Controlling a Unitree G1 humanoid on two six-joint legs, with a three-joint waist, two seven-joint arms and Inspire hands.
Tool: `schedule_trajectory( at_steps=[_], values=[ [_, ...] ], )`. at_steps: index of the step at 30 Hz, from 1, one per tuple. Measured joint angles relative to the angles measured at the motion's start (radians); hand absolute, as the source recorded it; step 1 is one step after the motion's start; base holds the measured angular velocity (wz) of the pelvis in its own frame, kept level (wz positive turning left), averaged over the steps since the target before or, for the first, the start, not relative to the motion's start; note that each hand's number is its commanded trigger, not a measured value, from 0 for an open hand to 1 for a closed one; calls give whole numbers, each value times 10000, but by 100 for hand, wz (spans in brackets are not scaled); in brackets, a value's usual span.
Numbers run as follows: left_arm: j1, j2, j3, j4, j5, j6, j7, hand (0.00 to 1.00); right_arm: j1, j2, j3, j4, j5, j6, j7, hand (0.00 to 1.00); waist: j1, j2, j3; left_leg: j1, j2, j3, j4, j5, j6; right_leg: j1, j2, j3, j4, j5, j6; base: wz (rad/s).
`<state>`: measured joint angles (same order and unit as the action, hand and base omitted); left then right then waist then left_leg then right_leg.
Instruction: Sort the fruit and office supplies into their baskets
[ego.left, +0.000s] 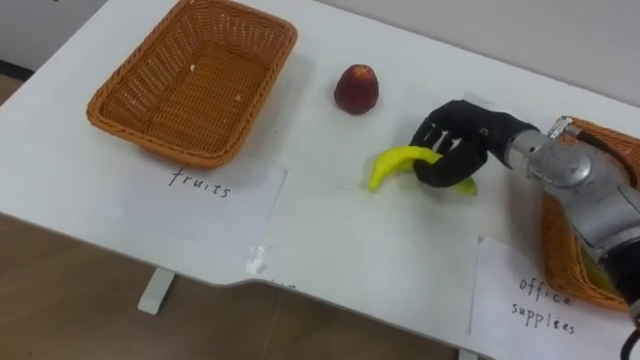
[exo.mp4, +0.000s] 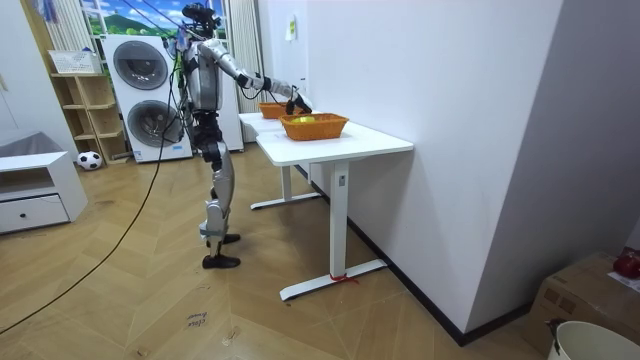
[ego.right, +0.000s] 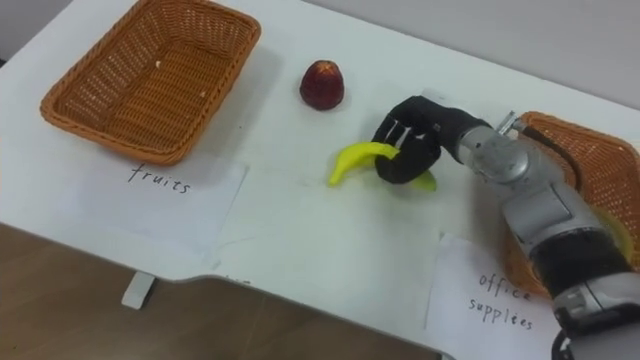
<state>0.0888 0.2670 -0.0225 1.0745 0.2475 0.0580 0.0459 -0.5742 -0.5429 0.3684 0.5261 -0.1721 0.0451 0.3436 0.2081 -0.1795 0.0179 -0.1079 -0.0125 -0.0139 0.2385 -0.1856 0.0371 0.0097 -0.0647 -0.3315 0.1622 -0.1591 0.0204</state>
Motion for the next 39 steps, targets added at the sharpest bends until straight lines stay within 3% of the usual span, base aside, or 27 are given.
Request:
schedule_trajectory(
  at_steps=[12,20,26,30,33,39],
  values=[
    [844,-127,197,-458,500,203,380,0,-32,-42,-433,-1903,-522,43,-2,100,-136,122,-37,388,-9,31,-57,-1,0,410,9,-12,-120,-1,2,0],
    [1089,-228,261,-824,490,549,370,0,-35,-37,-854,-2680,-568,308,-60,100,-127,276,-98,829,-11,-5,-194,0,1,791,7,-12,-117,-6,10,0],
    [1389,-396,605,-1150,509,660,371,0,-157,-27,-875,-2911,-1090,601,-62,100,-101,230,-149,1141,-20,-134,-367,-1,-1,1082,10,-285,-119,-15,25,6],
    [1500,-420,607,-1348,530,663,369,0,-157,-7,-875,-3087,-1106,653,-141,100,-55,211,-158,1199,-25,-207,-416,-1,0,1178,12,-286,-119,-16,27,7],
    [1480,-425,610,-1344,691,666,365,0,-157,38,-871,-3088,-1203,663,-260,100,171,200,-150,1205,-26,-219,-423,-1,0,1160,13,-285,-125,-21,34,0],
    [1581,-436,607,-1343,695,667,328,0,-158,318,-870,-3088,-1880,665,-401,100,237,181,-110,1181,-67,-399,-424,0,0,1193,-4,-359,-128,-52,85,9]
  ],
)
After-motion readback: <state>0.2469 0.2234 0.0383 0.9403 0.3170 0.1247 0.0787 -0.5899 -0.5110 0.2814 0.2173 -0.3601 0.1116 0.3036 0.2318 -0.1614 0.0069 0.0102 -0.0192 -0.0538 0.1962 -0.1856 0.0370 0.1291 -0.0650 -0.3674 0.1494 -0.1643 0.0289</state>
